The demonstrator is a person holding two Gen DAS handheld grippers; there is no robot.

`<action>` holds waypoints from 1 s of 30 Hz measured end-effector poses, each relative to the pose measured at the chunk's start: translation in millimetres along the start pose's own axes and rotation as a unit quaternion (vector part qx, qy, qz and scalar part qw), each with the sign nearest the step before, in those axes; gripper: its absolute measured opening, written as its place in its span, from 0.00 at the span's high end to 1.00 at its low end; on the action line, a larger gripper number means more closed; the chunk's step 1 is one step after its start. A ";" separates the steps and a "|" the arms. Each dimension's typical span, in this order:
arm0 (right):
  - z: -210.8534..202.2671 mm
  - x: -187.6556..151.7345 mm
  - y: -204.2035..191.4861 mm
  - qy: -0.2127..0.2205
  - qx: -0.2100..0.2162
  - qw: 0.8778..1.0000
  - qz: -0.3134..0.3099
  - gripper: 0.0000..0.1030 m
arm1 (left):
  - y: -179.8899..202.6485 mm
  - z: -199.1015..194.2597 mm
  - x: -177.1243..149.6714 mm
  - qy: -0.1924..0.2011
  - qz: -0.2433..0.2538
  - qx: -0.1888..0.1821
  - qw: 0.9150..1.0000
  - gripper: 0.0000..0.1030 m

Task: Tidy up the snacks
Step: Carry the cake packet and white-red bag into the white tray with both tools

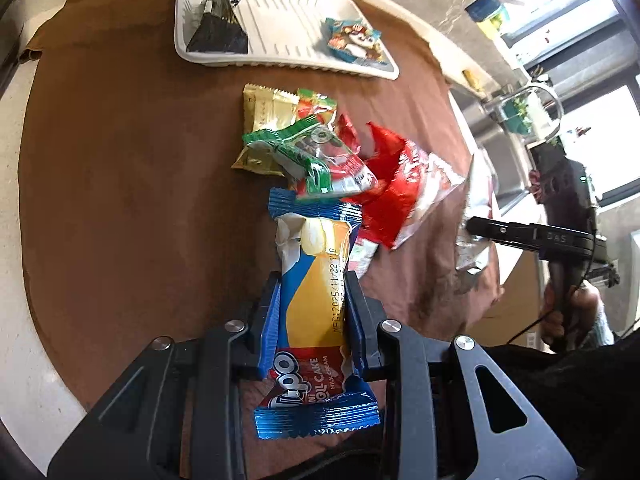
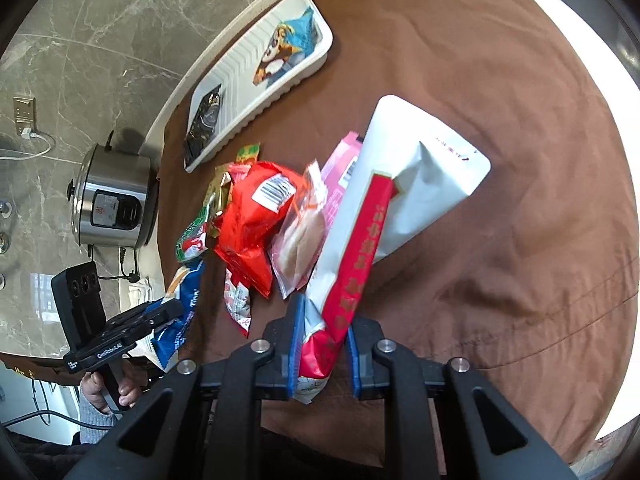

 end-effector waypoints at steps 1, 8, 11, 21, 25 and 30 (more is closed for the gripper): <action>-2.4 1.5 -0.4 0.001 0.001 1.000 -0.001 0.80 | 1.0 -2.9 0.6 0.001 -0.001 -0.002 1.000 0.74; -12.5 17.5 -7.7 0.006 0.005 1.000 -0.016 0.80 | 18.7 -21.6 6.6 0.006 0.003 -0.037 0.999 0.74; -13.1 24.1 -13.7 0.005 0.008 1.000 -0.022 0.80 | 27.9 -29.2 10.4 0.009 0.007 -0.053 0.999 0.74; -10.1 56.6 -34.8 -0.003 0.020 0.998 -0.055 0.80 | 32.4 -45.2 58.2 0.051 -0.034 -0.102 0.993 0.74; -4.4 76.6 -46.7 -0.004 0.023 0.997 -0.076 0.80 | 21.8 -41.9 85.5 0.068 -0.056 -0.101 0.991 0.74; 6.6 107.1 -65.3 -0.006 0.025 0.994 -0.110 0.80 | 7.7 -33.7 125.9 0.087 -0.083 -0.102 0.988 0.74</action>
Point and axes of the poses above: each gripper's, at about its wrist camera, not at the fingertips, and z roughly the way its jaws point, y to its right, x to its top, the point moved 7 cm from there along z, roughly the way its jaws point, and after that the axes turned 3 degrees about x, right-handed, at the moved point
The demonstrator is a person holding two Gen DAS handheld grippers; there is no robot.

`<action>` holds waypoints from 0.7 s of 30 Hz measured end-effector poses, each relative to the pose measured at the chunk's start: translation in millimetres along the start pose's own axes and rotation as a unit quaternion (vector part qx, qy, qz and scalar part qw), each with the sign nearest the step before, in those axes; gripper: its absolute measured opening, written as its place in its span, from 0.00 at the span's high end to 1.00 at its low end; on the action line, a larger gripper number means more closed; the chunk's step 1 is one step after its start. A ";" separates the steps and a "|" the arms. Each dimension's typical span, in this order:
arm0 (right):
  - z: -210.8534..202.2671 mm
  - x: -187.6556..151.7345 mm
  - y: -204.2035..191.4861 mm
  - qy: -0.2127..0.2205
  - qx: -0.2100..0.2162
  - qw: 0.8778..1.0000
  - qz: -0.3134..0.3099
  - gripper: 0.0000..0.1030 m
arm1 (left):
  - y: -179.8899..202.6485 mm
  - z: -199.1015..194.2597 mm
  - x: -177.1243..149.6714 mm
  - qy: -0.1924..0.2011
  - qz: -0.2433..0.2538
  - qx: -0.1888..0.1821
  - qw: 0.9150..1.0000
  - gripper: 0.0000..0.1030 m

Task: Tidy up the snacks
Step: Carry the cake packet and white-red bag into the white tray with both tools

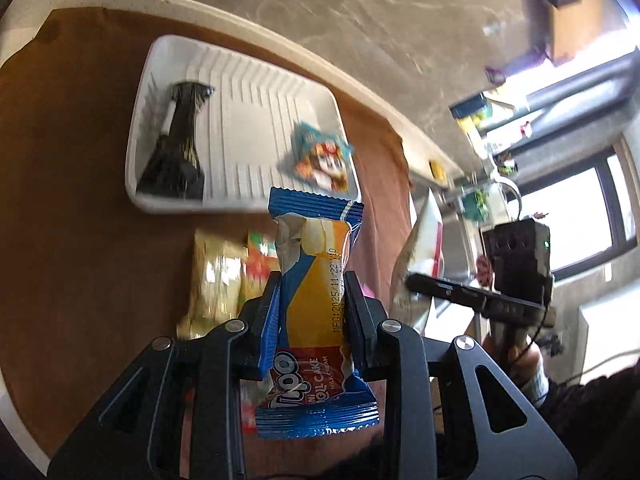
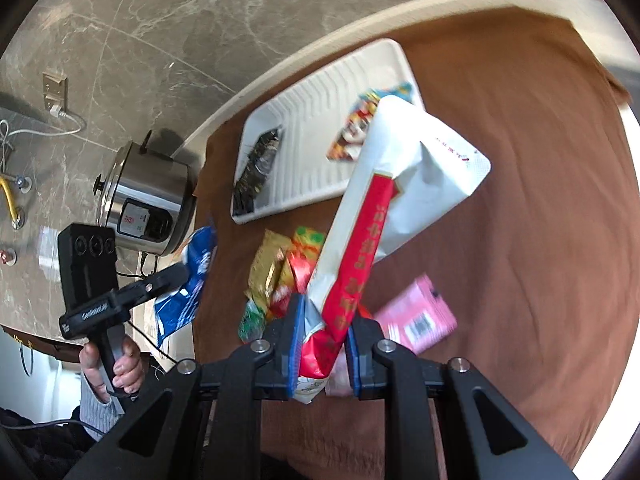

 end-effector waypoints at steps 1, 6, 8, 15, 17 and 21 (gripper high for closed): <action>2.9 6.8 -1.9 -0.001 0.000 1.000 -0.007 0.80 | -1.5 4.2 7.6 0.003 -0.002 0.002 1.000 0.74; 21.7 43.2 -12.4 -0.005 -0.001 0.999 -0.042 0.80 | -9.4 22.0 47.9 0.018 -0.005 0.016 1.000 0.74; 32.1 58.3 -17.6 -0.008 0.000 0.998 -0.056 0.80 | -12.7 30.8 62.4 0.020 -0.002 0.026 0.999 0.74; 72.3 101.3 -30.3 -0.017 -0.001 0.996 -0.088 0.80 | -25.8 66.6 105.3 0.027 0.014 0.066 0.997 0.74; 84.5 113.2 -30.4 -0.017 -0.006 0.995 -0.093 0.80 | -29.9 75.2 113.3 0.027 0.017 0.076 0.997 0.74; 102.5 127.6 -26.2 -0.021 -0.016 0.995 -0.100 0.80 | -42.4 89.4 127.6 0.032 0.012 0.096 0.995 0.74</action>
Point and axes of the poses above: each gripper's, at about its wrist camera, not at the fingertips, and z roughly the way its jaws point, y to its right, x to its top, the point moved 7 cm from there along z, roughly the way its jaws point, and after that the axes turned 3 degrees about x, right-handed, at the moved point
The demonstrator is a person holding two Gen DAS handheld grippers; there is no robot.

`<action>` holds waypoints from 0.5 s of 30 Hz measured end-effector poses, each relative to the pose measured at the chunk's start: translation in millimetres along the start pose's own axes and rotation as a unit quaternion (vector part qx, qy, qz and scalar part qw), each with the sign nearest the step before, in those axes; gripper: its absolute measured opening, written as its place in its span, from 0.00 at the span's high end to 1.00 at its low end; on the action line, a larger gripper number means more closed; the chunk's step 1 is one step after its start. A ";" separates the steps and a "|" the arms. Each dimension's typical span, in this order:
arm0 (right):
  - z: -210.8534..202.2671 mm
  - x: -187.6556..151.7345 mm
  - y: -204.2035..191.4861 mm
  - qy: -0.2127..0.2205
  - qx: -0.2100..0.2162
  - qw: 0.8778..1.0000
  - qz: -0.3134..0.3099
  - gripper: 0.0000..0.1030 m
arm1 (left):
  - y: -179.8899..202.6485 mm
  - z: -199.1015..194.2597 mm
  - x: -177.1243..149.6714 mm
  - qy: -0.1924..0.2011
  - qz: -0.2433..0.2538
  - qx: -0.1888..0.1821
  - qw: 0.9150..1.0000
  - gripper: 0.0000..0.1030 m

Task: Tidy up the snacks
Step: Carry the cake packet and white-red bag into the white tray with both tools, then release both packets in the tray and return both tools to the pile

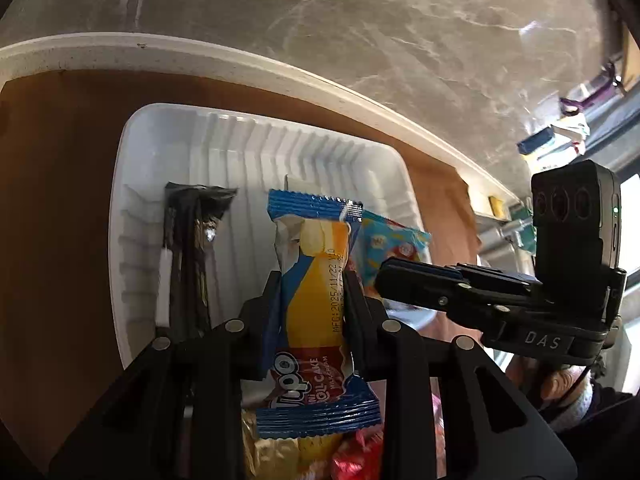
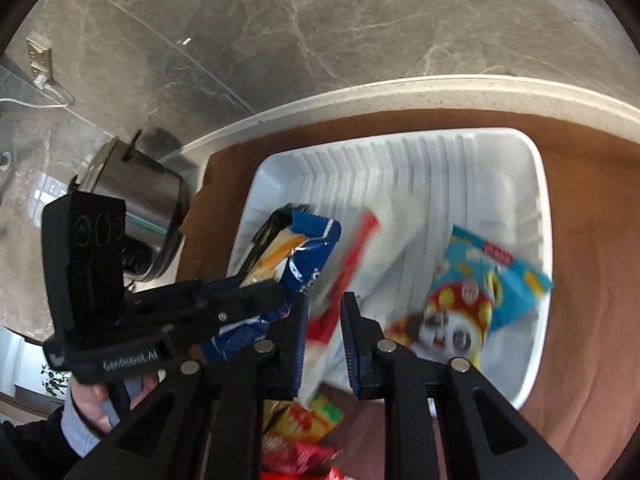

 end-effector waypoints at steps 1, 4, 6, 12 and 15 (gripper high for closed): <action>4.2 1.4 3.2 -0.002 -0.005 1.000 0.001 0.80 | -2.6 3.6 2.0 0.001 -0.001 0.006 1.000 0.74; 14.6 4.0 10.9 -0.006 -0.011 1.000 0.006 0.80 | -10.2 14.8 4.3 -0.004 0.005 0.036 0.999 0.74; 15.8 2.8 13.6 -0.004 -0.013 1.000 0.007 0.79 | -13.2 17.1 3.4 -0.004 0.011 0.045 0.999 0.74; 10.0 -0.7 12.9 0.007 -0.016 1.000 0.007 0.64 | -11.5 15.7 1.3 0.005 0.034 0.070 0.997 0.72; 3.3 -7.7 7.9 0.007 -0.016 1.000 -0.001 0.63 | -7.1 6.5 -0.8 0.012 0.041 0.074 0.996 0.72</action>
Point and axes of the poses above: each gripper's, at about its wrist camera, not at the fingertips, and z roughly the way its jaws point, y to its right, x to its top, the point moved 7 cm from there along z, roughly the way its jaws point, and after that the axes turned 3 degrees about x, right-handed, at the moved point
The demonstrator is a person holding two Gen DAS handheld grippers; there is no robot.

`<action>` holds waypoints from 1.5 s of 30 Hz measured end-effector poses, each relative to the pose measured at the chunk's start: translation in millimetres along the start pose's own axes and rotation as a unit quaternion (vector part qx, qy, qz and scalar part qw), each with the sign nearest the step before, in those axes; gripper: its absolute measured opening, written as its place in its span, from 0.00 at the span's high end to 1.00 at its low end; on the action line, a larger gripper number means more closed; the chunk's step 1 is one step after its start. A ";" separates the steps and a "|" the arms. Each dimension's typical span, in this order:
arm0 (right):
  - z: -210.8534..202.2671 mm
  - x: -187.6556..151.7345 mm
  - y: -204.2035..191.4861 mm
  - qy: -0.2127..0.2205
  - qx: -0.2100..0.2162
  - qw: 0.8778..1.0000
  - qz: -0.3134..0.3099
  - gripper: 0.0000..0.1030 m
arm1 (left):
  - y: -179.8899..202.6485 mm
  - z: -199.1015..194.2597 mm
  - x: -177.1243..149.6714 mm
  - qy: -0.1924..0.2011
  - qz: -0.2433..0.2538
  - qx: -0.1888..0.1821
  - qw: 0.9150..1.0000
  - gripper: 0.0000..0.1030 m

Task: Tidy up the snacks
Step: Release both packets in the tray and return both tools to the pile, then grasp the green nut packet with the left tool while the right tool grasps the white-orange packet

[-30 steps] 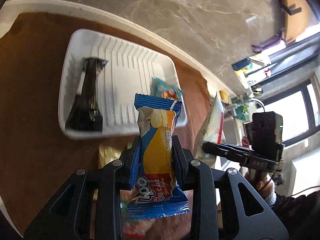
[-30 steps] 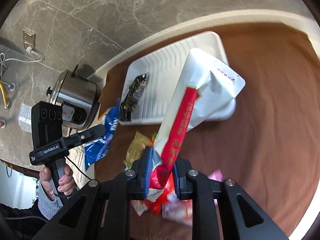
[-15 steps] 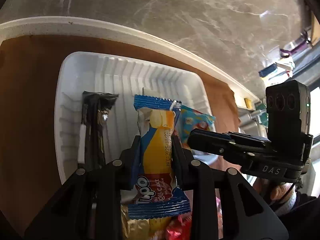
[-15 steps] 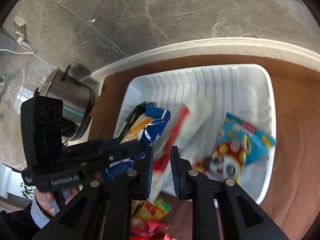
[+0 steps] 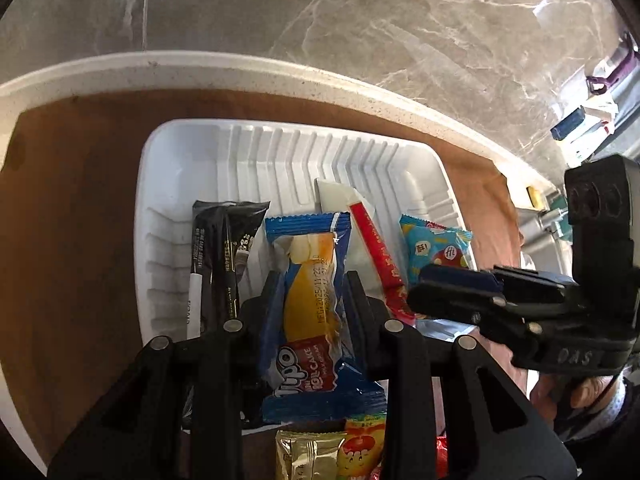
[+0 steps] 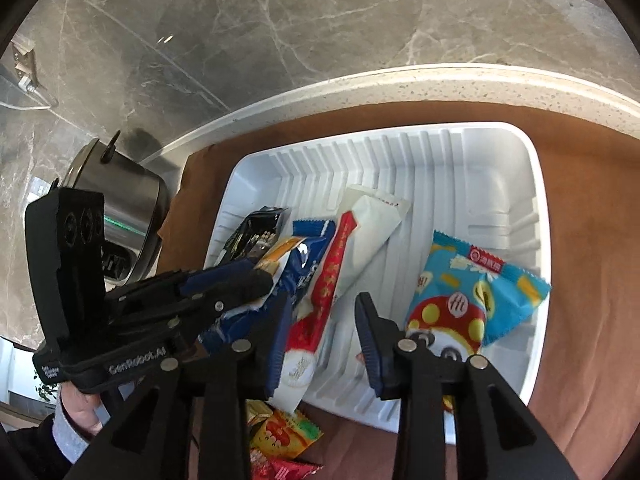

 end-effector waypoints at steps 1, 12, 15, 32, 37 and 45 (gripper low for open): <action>-1.2 -2.6 -2.8 -0.002 -0.001 1.000 -0.005 0.60 | 1.6 -2.6 0.2 0.002 0.001 -0.001 1.000 0.72; 14.3 -33.3 -24.7 -0.020 -0.103 0.985 -0.136 0.47 | 12.4 -46.4 -14.4 0.028 -0.008 -0.008 1.000 0.71; 20.6 -29.0 -20.9 -0.014 -0.134 0.978 -0.161 0.46 | 12.8 -60.4 -21.4 0.034 -0.007 -0.009 0.999 0.71; -59.4 -60.0 -17.4 0.039 -0.107 0.989 -0.098 0.40 | 11.8 -105.0 -89.7 0.028 0.019 0.021 0.999 0.64; -83.2 -110.9 2.9 0.033 -0.097 0.994 -0.034 0.37 | 14.6 -109.0 -130.7 0.005 0.036 0.022 0.999 0.63; -96.0 -189.8 32.0 0.010 -0.063 0.993 0.095 0.34 | 14.6 -106.9 -199.0 -0.038 0.070 0.039 0.996 0.63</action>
Point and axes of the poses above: each gripper's, at about its wrist camera, not at the fingertips, and z roughly the way its jaws point, y to its right, x to its top, the point moved 7 cm from there along z, roughly the way its jaws point, and after that the axes turned 3 degrees about x, right-handed, at the moved point
